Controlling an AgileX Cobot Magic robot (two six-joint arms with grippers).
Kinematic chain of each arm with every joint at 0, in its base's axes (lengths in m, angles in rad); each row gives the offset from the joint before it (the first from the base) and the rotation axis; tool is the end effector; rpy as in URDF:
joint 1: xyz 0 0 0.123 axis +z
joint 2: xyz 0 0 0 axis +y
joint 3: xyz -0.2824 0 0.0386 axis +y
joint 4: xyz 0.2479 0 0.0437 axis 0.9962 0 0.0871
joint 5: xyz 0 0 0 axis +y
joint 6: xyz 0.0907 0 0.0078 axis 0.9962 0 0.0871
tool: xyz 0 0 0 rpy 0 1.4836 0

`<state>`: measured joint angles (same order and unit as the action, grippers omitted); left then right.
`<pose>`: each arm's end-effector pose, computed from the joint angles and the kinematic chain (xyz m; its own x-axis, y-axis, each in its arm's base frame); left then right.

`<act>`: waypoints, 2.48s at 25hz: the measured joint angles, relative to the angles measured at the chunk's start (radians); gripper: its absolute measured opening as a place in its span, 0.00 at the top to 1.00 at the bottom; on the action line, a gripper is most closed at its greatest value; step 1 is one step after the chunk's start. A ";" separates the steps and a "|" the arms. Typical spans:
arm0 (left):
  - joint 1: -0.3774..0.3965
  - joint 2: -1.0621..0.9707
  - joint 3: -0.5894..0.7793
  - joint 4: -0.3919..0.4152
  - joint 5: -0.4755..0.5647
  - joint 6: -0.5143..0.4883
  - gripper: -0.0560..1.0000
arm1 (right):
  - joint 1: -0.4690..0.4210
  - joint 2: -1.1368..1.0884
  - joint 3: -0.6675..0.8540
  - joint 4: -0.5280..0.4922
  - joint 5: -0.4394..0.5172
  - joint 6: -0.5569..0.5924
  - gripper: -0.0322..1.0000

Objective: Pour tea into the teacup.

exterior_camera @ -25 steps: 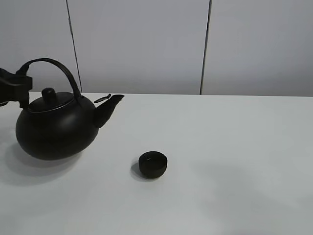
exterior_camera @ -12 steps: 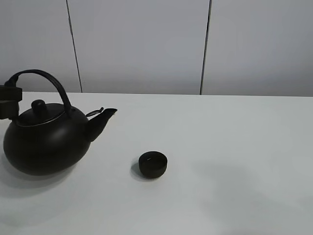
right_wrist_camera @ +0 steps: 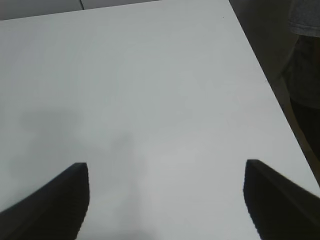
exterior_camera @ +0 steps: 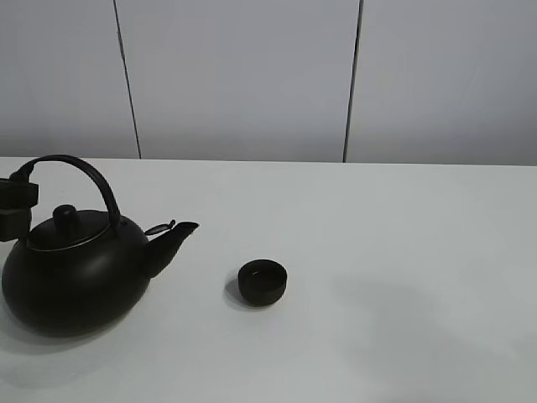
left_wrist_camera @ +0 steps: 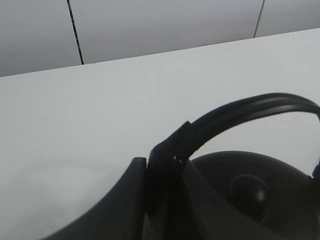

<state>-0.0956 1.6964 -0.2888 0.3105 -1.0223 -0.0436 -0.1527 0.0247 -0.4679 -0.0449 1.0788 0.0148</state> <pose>0.2371 -0.0466 0.1331 -0.2697 0.1441 -0.9521 0.3741 0.9267 0.0342 0.0009 -0.0038 0.2668 -0.5161 0.0729 -0.8534 0.1821 0.9829 -0.0261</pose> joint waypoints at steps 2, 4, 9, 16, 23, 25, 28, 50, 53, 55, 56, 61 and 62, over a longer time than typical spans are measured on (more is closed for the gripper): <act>0.000 0.000 0.000 0.000 0.000 0.003 0.82 | 0.000 0.000 0.000 0.000 0.000 0.000 0.41; 0.000 0.000 0.000 -0.001 0.000 0.004 0.82 | 0.000 0.000 0.000 0.000 0.000 0.000 0.41; 0.000 0.000 0.000 0.001 0.000 0.003 0.82 | 0.000 0.000 0.000 0.000 0.000 0.000 0.41; 0.000 0.000 0.019 0.017 -0.026 -0.010 0.79 | 0.000 0.000 0.000 0.000 0.000 0.000 0.41; 0.000 0.000 0.020 0.028 -0.061 -0.031 0.68 | 0.000 0.000 0.000 0.000 0.001 0.000 0.41; 0.000 0.000 0.020 0.027 -0.064 -0.031 0.66 | 0.000 0.000 0.000 0.000 0.001 0.000 0.41; 0.000 0.000 0.025 0.027 -0.076 -0.032 0.66 | 0.000 0.000 0.000 0.000 0.001 0.000 0.41; 0.000 -0.018 0.146 -0.188 -0.118 -0.038 0.66 | 0.000 0.000 0.000 0.000 -0.001 0.000 0.41; 0.006 -0.018 0.128 -0.254 -0.118 -0.038 0.66 | 0.000 0.000 0.000 0.000 -0.001 0.000 0.41; 0.032 -0.018 0.109 -0.258 -0.118 -0.038 0.66 | 0.000 0.000 0.000 0.000 -0.001 0.000 0.41; 0.046 -0.018 0.096 -0.251 -0.118 -0.038 0.66 | 0.000 0.000 0.000 0.000 -0.001 0.000 0.41; 0.096 -0.019 -0.006 -0.177 -0.114 -0.060 0.66 | 0.000 0.000 0.000 0.000 -0.001 0.000 0.41; 0.097 -0.026 -0.033 -0.162 -0.092 -0.074 0.66 | 0.000 0.000 0.000 0.000 -0.001 0.000 0.41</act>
<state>0.0018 1.6707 -0.3214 0.1481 -1.1139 -0.1177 -0.1527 0.0247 -0.4679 -0.0449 1.0782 0.0148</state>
